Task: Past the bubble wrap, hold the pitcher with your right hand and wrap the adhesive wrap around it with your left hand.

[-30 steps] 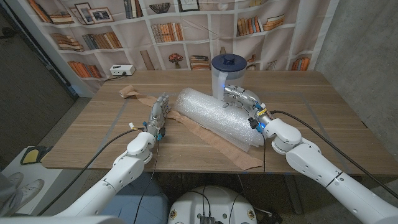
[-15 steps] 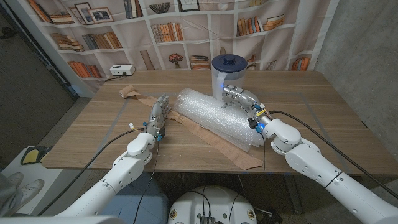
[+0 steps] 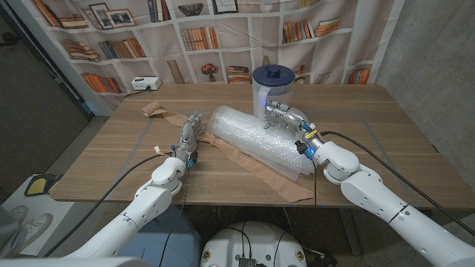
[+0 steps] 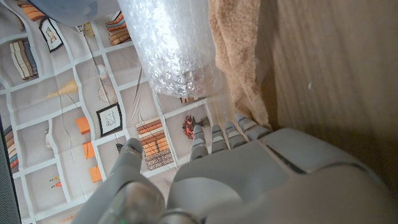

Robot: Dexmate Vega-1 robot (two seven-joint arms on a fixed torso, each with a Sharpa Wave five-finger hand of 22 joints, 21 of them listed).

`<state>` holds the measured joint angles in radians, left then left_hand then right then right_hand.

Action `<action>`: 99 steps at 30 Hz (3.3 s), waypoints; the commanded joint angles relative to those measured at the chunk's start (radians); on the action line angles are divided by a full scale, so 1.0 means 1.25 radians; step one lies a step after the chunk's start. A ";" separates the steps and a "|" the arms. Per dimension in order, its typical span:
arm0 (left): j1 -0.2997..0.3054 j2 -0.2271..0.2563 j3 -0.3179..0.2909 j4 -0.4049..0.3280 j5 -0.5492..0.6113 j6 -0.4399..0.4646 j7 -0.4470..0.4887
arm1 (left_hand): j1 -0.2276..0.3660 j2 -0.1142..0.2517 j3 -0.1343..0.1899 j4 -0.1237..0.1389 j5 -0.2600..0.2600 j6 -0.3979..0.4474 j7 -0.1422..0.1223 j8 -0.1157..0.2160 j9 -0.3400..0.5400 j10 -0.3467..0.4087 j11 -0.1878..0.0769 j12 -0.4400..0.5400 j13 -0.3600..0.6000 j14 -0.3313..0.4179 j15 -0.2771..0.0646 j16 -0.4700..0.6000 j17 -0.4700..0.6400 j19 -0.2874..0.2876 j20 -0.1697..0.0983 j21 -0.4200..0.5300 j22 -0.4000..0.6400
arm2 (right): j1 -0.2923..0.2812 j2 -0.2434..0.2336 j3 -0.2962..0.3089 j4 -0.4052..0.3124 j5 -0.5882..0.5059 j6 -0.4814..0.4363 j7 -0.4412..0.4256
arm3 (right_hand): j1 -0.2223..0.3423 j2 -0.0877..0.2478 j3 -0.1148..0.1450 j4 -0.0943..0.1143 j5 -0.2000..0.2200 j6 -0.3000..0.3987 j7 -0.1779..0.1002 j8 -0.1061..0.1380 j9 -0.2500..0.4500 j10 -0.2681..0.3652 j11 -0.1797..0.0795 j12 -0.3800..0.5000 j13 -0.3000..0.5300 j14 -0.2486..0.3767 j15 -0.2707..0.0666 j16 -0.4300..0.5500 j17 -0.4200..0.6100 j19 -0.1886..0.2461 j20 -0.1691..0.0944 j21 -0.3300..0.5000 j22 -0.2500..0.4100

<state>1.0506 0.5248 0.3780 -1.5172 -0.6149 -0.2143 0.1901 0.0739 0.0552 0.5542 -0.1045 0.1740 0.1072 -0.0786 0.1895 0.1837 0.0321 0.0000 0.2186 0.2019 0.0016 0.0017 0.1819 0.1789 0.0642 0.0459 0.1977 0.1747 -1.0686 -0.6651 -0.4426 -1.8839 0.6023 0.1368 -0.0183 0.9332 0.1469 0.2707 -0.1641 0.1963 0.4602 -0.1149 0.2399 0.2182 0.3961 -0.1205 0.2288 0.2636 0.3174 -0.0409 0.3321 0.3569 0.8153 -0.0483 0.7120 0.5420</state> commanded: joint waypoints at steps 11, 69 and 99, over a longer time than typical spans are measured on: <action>-0.009 -0.002 0.007 0.009 -0.002 0.014 -0.009 | -0.001 0.008 -0.001 0.001 0.002 0.009 0.002 0.002 0.002 0.006 0.001 0.003 0.004 -0.003 0.004 0.004 0.002 0.001 0.003 0.001 0.004 | 0.018 -0.001 -0.011 0.020 -0.006 0.001 0.015 | -0.018 -0.053 -0.026 0.006 -0.006 -0.034 0.013 -0.024 -0.009 -0.026 0.024 -0.018 -0.015 -0.039 -0.067 -0.020 -0.002 0.013 -0.009 0.079 0.052; -0.009 -0.007 0.008 0.024 -0.009 0.005 -0.019 | 0.000 0.009 -0.002 0.001 0.002 0.010 0.003 0.002 0.002 0.005 -0.001 0.002 0.004 -0.004 0.004 0.003 0.002 0.002 0.001 0.001 0.004 | 0.064 0.021 -0.043 0.024 -0.023 -0.022 0.026 | 0.012 -0.061 -0.031 0.004 -0.004 -0.035 0.011 -0.027 -0.013 -0.019 0.022 -0.016 -0.027 -0.032 -0.070 -0.020 -0.009 -0.005 -0.010 0.108 0.034; -0.017 -0.008 0.008 0.036 -0.011 0.001 -0.028 | 0.001 0.009 -0.002 0.001 0.002 0.009 0.003 0.001 0.002 0.004 0.000 0.002 0.004 -0.005 0.004 0.003 0.002 0.002 -0.001 0.002 0.004 | 0.093 0.036 -0.061 0.030 -0.030 -0.041 0.032 | 0.015 -0.056 -0.038 0.011 -0.006 -0.007 0.010 -0.016 -0.010 0.024 0.030 0.002 -0.026 0.018 -0.088 0.003 -0.007 -0.017 -0.011 0.127 0.015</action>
<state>1.0342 0.5163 0.3885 -1.4795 -0.6273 -0.2089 0.1602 0.0738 0.0552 0.5542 -0.1046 0.1740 0.1107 -0.0751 0.1895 0.1837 0.0321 0.0000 0.2186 0.2019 0.0016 0.0017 0.1819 0.1789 0.0660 0.0407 0.1987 0.1746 -0.9584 -0.6236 -0.5156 -1.8430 0.5659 0.0956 0.0235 0.9424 0.0741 0.2248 -0.1570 0.1885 0.4372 -0.1029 0.2102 0.2026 0.4058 -0.0870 0.2189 0.2269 0.3216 -0.0407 0.3254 0.3449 0.7991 -0.0643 0.8601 0.5609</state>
